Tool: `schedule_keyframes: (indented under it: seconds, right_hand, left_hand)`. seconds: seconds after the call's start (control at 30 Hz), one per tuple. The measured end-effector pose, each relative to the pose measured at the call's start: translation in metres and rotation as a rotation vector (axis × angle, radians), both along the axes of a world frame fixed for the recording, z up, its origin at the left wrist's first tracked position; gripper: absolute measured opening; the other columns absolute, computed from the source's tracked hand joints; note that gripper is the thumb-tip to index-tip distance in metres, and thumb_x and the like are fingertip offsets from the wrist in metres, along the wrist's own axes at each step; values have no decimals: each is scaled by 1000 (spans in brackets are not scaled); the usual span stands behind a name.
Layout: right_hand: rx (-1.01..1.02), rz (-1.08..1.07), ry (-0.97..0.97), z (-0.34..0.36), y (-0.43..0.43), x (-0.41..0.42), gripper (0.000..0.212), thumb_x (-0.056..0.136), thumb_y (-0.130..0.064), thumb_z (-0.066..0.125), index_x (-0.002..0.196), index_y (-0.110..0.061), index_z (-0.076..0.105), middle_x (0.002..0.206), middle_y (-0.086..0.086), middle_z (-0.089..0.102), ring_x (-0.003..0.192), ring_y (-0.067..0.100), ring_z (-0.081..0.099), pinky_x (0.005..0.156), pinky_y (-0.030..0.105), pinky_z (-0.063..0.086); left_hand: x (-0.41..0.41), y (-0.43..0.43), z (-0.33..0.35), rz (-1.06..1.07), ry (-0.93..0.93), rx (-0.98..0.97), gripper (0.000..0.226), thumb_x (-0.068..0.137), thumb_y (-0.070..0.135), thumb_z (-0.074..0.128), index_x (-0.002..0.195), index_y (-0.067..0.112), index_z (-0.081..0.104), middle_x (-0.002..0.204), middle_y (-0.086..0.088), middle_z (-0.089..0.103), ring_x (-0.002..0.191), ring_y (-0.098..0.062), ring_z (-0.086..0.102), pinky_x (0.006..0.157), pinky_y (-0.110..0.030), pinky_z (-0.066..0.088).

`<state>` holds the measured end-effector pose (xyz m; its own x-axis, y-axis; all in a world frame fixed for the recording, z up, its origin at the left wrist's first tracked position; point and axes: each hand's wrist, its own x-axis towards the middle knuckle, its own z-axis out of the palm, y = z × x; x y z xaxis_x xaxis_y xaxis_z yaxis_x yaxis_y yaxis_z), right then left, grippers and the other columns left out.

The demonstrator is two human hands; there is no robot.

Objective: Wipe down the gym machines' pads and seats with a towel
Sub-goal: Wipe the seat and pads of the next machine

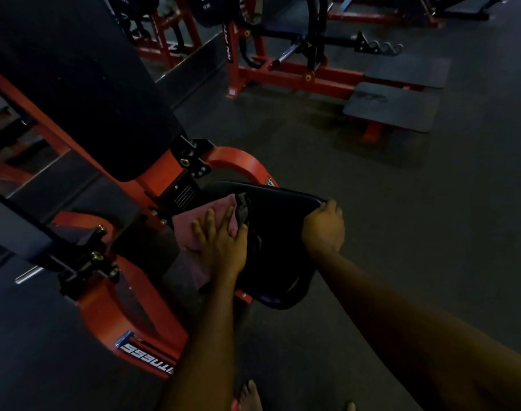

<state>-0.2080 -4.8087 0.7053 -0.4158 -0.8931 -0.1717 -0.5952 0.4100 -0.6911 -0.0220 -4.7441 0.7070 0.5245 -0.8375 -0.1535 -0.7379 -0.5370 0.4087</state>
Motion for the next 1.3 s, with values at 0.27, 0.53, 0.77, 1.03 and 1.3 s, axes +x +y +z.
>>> schedule_keyframes:
  seconds: [0.27, 0.53, 0.77, 1.03, 1.3]
  right_hand:
    - [-34, -22, 46, 3, 6, 3, 38, 108, -26, 32, 135, -8, 51, 131, 18, 58, 115, 38, 59, 92, 50, 50]
    - [-44, -57, 73, 6, 9, 5, 36, 109, -27, 30, 124, -6, 55, 122, 17, 62, 107, 36, 61, 87, 46, 48]
    - [-115, -67, -3, 3, 12, 2, 37, 109, -29, 32, 128, -10, 58, 120, 15, 65, 105, 33, 63, 84, 42, 50]
    - [-130, -89, -40, 2, 11, 2, 39, 109, -30, 35, 136, -12, 57, 128, 16, 64, 115, 36, 62, 95, 46, 51]
    - [-193, -217, -185, -1, 15, 2, 36, 109, -32, 36, 108, -9, 64, 102, 16, 68, 93, 34, 65, 79, 43, 53]
  left_hand:
    - [-15, 44, -16, -181, 6, -209, 66, 83, 59, 42, 144, 36, 53, 163, 1, 32, 152, -36, 15, 112, -74, 20]
    - [22, -22, -1, -258, -51, 78, 63, 95, 66, 39, 150, 62, 9, 168, 16, 1, 155, -19, -12, 114, -72, -5]
    - [-5, 26, -1, -372, -139, -47, 66, 88, 70, 26, 152, 58, 16, 167, 14, 15, 155, -28, 8, 113, -75, 1]
    - [-8, -53, 13, -516, -78, 112, 72, 92, 77, 32, 156, 52, 9, 169, 14, -5, 155, -23, -13, 112, -75, -5]
    - [-4, -11, 11, -734, -160, -1, 83, 78, 82, 11, 155, 51, 12, 167, 19, -5, 156, -19, -8, 116, -70, -5]
